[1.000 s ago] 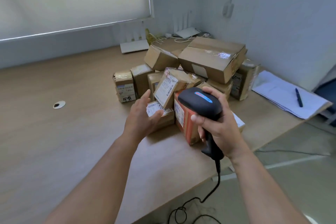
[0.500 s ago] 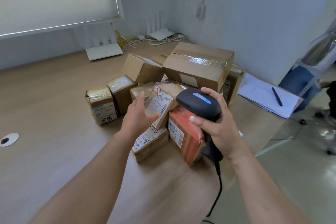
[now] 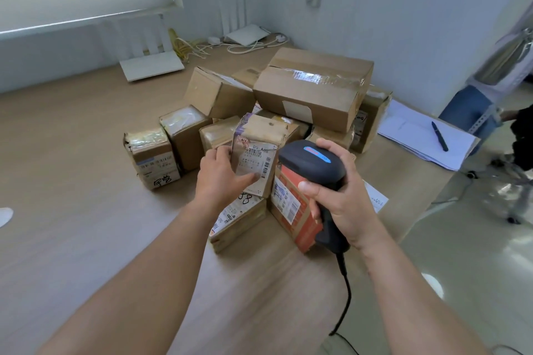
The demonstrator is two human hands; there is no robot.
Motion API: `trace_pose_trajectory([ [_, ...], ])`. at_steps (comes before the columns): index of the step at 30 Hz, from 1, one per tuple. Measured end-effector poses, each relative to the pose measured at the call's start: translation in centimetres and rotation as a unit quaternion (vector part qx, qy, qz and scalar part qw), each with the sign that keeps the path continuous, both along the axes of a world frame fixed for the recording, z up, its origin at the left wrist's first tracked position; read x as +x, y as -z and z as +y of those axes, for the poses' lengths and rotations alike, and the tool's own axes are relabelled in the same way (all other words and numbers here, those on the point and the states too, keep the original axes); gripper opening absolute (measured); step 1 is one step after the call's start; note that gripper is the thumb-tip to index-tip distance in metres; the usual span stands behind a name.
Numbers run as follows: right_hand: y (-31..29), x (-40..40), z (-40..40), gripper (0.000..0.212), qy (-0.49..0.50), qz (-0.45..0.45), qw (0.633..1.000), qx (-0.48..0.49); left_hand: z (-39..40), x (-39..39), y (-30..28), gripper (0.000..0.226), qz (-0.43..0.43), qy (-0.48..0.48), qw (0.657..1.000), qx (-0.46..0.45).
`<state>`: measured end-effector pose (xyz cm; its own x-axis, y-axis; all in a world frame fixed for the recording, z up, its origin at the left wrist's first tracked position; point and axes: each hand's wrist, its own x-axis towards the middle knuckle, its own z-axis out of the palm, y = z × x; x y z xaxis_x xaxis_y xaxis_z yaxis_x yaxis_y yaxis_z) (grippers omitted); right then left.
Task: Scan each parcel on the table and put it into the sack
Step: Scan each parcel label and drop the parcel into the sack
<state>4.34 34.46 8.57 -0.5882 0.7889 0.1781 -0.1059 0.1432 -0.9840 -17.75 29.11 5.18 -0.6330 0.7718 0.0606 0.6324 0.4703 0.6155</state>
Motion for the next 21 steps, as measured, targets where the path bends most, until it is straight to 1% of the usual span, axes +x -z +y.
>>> trace_pose_trajectory([
  [2, 0.1, -0.1, 0.0, 0.071, 0.002, 0.007, 1.0, -0.011, -0.1, 0.0, -0.1, 0.074, -0.048, -0.005, 0.998, 0.029],
  [4, -0.1, -0.1, 0.1, 0.068, 0.002, 0.017, 1.0, -0.025, -0.1, -0.4, 0.0, 0.068, -0.105, 0.016, 0.993, 0.047],
  [7, -0.5, -0.2, 0.3, 0.064, 0.0, 0.02, 0.999, -0.033, -0.3, -1.0, 0.1, 0.076, -0.246, 0.047, 0.965, 0.084],
  [9, -0.6, -0.4, 0.4, 0.062, -0.001, 0.025, 0.999, -0.037, -0.3, -1.0, 0.2, 0.079, -0.305, 0.054, 0.945, 0.099],
  [12, -0.7, -0.9, 0.5, 0.063, 0.004, 0.026, 0.999, -0.044, 0.2, -1.2, 0.7, 0.082, -0.328, 0.061, 0.935, 0.118],
  [16, -0.8, -1.4, 0.8, 0.064, -0.002, 0.023, 0.998, -0.054, 0.9, -1.9, 0.7, 0.111, -0.362, 0.12, 0.918, 0.105],
  [19, -0.7, -1.7, 0.9, 0.064, -0.001, 0.019, 0.998, -0.053, 1.2, -2.4, 0.6, 0.113, -0.356, 0.162, 0.916, 0.091],
  [21, -0.7, -1.8, 0.8, 0.065, -0.001, 0.014, 0.999, -0.047, 1.4, -2.5, 0.6, 0.114, -0.368, 0.177, 0.909, 0.088],
])
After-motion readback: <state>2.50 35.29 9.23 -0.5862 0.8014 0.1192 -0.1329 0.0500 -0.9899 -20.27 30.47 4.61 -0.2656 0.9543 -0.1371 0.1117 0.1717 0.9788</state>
